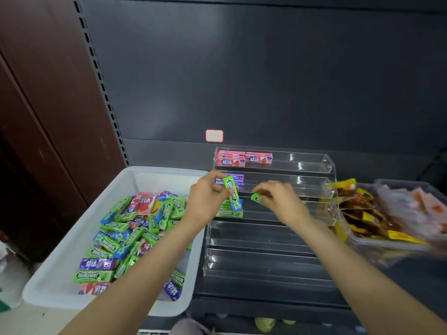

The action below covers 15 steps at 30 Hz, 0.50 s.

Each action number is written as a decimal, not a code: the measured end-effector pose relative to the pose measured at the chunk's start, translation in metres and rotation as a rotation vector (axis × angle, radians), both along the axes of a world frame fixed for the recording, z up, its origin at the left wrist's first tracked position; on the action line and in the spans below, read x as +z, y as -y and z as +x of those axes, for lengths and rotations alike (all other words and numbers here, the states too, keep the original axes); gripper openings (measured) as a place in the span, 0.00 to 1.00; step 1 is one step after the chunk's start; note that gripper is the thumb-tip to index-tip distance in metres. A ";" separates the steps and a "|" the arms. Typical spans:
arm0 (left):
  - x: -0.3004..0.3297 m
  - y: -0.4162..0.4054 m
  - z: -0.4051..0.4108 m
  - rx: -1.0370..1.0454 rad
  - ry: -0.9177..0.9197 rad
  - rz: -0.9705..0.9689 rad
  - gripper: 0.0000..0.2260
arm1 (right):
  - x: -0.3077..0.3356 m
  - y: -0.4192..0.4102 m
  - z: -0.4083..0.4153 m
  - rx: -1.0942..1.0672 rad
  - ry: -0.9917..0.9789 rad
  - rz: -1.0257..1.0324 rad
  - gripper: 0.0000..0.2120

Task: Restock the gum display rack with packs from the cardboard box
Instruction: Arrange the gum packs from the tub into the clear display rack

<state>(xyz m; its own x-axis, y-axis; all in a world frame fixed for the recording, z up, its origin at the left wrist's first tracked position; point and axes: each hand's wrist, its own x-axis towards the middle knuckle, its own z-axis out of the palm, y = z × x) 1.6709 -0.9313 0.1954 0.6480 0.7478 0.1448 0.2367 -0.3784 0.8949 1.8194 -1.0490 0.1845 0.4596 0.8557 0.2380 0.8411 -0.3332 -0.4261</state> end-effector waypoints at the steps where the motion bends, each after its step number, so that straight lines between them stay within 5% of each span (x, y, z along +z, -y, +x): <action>1: -0.001 -0.001 0.000 0.005 -0.007 0.010 0.13 | -0.003 -0.002 0.000 0.013 0.042 -0.046 0.12; 15: -0.003 -0.008 -0.006 -0.013 -0.048 0.046 0.14 | -0.028 -0.009 -0.003 0.065 -0.086 -0.247 0.14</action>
